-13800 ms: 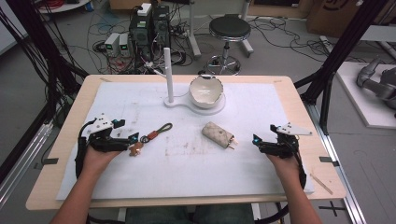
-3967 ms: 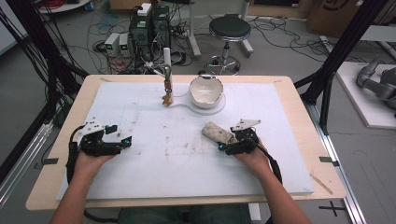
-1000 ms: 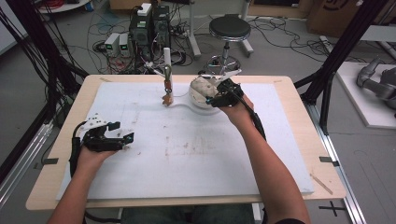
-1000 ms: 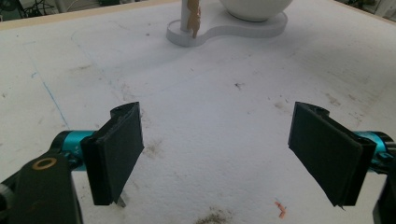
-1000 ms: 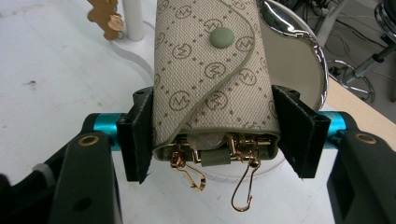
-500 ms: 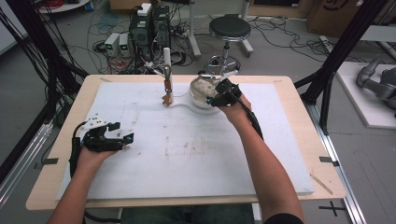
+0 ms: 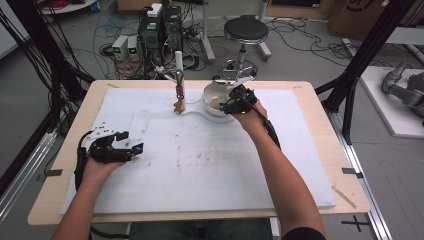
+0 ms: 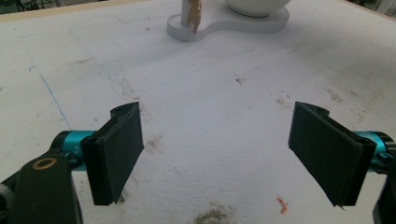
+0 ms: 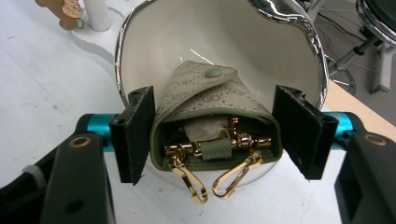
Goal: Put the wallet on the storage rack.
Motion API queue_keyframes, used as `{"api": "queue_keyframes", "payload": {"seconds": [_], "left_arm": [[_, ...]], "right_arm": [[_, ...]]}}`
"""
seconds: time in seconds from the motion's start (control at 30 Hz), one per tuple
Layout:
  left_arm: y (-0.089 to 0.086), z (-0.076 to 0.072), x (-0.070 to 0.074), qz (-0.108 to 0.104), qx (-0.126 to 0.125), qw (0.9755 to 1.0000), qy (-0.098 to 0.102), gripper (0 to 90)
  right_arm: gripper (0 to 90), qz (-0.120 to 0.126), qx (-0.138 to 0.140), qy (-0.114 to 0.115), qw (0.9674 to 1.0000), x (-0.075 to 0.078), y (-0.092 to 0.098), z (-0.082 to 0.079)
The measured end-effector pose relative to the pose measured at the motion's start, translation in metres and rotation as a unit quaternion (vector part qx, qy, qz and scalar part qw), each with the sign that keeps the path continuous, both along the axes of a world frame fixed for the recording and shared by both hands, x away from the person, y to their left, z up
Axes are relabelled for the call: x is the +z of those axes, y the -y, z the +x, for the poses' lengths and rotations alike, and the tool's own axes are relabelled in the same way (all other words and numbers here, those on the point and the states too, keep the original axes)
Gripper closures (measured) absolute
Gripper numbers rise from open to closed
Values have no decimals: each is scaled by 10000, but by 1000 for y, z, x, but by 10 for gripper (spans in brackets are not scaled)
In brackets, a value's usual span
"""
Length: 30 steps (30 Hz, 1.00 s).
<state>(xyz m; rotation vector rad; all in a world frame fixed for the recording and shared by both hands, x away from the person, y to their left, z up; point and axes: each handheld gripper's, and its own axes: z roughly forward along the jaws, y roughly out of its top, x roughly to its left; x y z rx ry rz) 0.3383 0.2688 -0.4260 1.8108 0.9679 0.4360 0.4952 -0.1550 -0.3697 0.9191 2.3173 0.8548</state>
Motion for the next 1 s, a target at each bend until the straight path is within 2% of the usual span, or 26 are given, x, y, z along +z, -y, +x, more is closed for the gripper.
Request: {"api": "queue_keyframes", "payload": {"seconds": [0.17,0.43,0.77,0.87,1.0], "left_arm": [[0,0,0,-11,-1,10000,0,179],[0,-1,2,-25,-10,10000,30,179],[1,-1,4,-48,-42,10000,53,179],[2,-1,5,-56,-32,10000,76,179],[2,-1,5,-54,-50,9999,71,179]], "right_arm": [[260,115,-25,91,9999,8,5,-5],[238,415,-33,43,9991,22,20,-20],[209,474,90,-69,9988,38,34,-45],[209,618,133,161,9979,39,40,-56],[209,696,119,86,9975,36,50,-66]]}}
